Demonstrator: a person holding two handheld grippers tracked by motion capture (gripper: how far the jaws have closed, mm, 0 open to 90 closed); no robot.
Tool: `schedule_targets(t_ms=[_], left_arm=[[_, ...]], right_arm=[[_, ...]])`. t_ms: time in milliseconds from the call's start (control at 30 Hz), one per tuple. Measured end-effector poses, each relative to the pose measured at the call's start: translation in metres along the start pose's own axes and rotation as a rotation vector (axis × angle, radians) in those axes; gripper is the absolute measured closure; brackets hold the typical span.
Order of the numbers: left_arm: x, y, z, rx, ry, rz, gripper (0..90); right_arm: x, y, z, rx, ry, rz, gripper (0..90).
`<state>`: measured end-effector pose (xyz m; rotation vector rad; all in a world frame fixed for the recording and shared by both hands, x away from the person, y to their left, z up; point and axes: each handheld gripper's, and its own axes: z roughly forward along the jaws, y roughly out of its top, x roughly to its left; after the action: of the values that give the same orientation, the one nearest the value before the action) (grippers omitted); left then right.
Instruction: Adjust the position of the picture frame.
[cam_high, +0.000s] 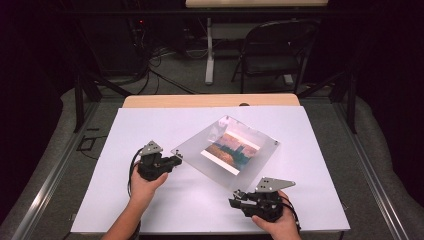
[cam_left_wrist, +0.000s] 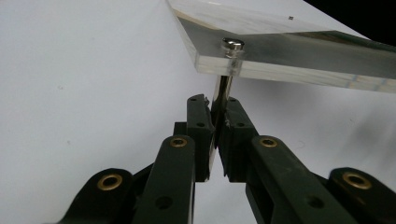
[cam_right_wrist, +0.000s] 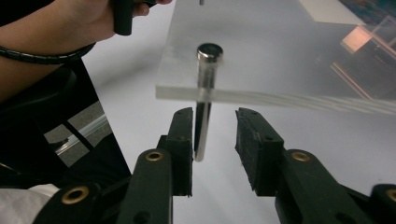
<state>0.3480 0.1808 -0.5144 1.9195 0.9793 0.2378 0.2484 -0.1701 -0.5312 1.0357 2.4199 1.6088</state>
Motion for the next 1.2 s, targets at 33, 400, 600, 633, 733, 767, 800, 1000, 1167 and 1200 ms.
schedule_targets(t_ms=[33,400,600,633,733,767,800,1000,1167,1200], left_arm=[[-0.001,0.000,0.000,0.000,0.000,-0.001,83.8],[-0.002,-0.003,-0.001,0.005,-0.009,0.013,84.1],[-0.004,-0.005,-0.002,0.005,-0.013,0.017,84.3],[-0.005,-0.005,-0.002,0.004,-0.012,0.018,84.4],[-0.009,-0.007,-0.005,0.003,-0.009,0.028,84.7],[-0.011,-0.007,-0.006,0.000,-0.008,0.024,84.9],[-0.012,-0.008,-0.006,0.001,-0.008,0.024,85.0],[-0.025,-0.015,-0.016,-0.006,-0.051,0.018,85.3],[-0.038,-0.022,-0.023,-0.009,-0.074,0.014,85.3],[-0.040,-0.023,-0.024,-0.011,-0.076,0.015,85.3]], right_arm=[[0.000,0.000,0.002,-0.001,0.008,0.000,70.6],[0.000,0.000,0.004,0.022,0.048,-0.010,85.3],[0.001,0.001,0.003,0.029,0.042,-0.011,85.3],[0.000,0.001,0.002,0.032,0.040,-0.012,85.4],[-0.001,0.002,-0.001,0.034,0.034,-0.007,85.4],[-0.002,0.003,-0.002,0.030,0.030,0.000,85.4],[-0.004,0.003,-0.004,0.031,0.022,-0.001,85.4],[-0.019,0.004,-0.017,0.003,-0.033,0.043,85.4],[-0.027,0.005,-0.025,-0.014,-0.078,0.053,85.4],[-0.029,0.005,-0.027,-0.017,-0.089,0.057,85.4]])
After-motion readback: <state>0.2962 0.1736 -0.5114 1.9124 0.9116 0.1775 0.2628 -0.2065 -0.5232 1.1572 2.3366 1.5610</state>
